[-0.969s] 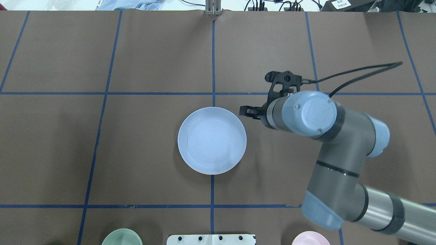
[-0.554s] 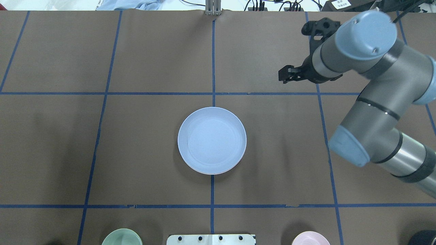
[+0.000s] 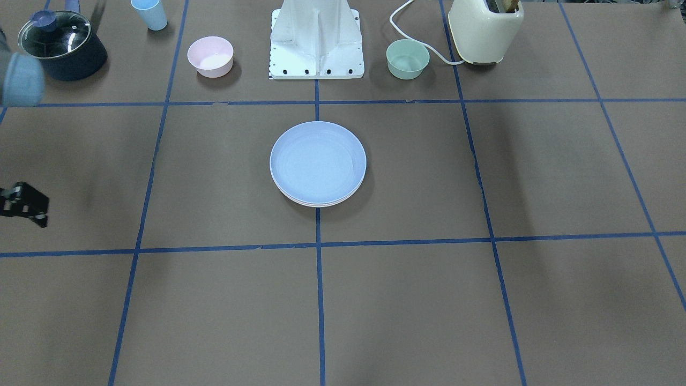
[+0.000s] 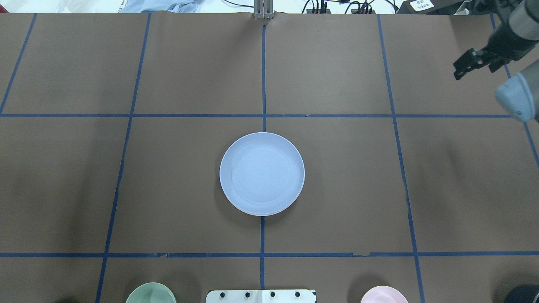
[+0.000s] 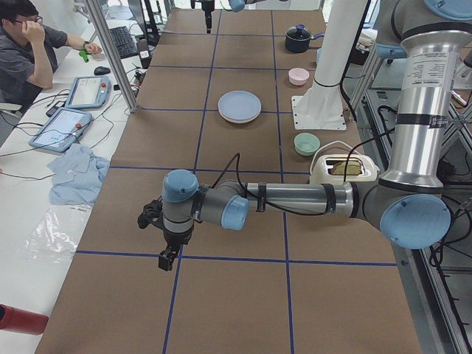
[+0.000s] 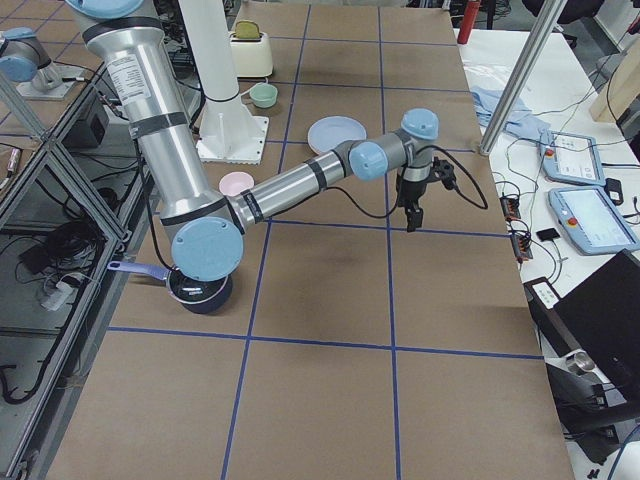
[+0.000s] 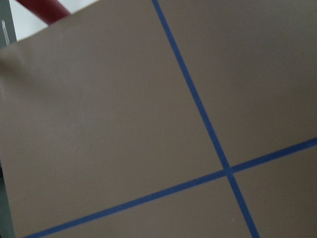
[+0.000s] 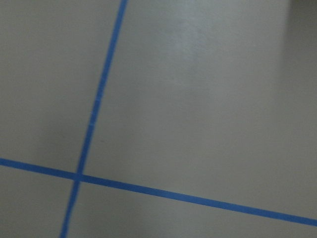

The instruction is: Stack three plates with pink and blue

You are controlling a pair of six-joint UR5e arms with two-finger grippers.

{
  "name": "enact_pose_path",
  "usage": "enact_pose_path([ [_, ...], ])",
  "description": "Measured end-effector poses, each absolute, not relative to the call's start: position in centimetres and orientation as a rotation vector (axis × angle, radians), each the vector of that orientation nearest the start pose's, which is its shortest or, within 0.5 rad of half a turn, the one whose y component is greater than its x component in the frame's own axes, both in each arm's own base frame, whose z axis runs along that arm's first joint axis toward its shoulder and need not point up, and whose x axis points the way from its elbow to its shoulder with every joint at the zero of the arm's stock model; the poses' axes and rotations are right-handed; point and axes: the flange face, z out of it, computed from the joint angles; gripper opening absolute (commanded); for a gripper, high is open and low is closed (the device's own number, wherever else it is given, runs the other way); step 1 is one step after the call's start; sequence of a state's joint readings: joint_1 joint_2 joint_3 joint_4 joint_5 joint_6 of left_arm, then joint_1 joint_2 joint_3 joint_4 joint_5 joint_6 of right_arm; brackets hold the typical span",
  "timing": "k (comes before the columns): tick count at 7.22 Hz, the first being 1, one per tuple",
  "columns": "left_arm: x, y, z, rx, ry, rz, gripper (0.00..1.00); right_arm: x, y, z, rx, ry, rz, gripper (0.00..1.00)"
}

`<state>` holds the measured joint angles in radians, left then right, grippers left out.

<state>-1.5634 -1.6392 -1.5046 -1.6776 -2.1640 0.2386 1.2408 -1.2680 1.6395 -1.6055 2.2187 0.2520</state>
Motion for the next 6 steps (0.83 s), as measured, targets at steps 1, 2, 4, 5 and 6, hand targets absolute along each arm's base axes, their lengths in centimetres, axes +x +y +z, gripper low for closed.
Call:
enact_pose_path([
  [1,-9.1,-51.5,66.6,0.113,0.645,0.230,1.00,-8.3,-59.4,52.5,0.080,-0.729,-0.193,1.00],
  [2,-10.3,-49.8,67.2,0.106,0.737,0.186,1.00,-4.4,-57.2,57.1,0.033,-0.760,-0.158,1.00],
  [4,-11.0,-48.7,67.0,0.173,0.805,0.173,1.00,1.4,-51.6,64.2,-0.048,-0.790,-0.046,1.00],
  [5,-11.0,-48.7,67.1,0.193,0.809,0.177,1.00,3.5,-48.7,66.6,-0.058,-0.793,0.000,1.00],
  [6,-11.0,-48.5,67.4,0.201,0.808,0.180,1.00,4.8,-47.1,67.8,-0.045,-0.795,0.022,1.00],
])
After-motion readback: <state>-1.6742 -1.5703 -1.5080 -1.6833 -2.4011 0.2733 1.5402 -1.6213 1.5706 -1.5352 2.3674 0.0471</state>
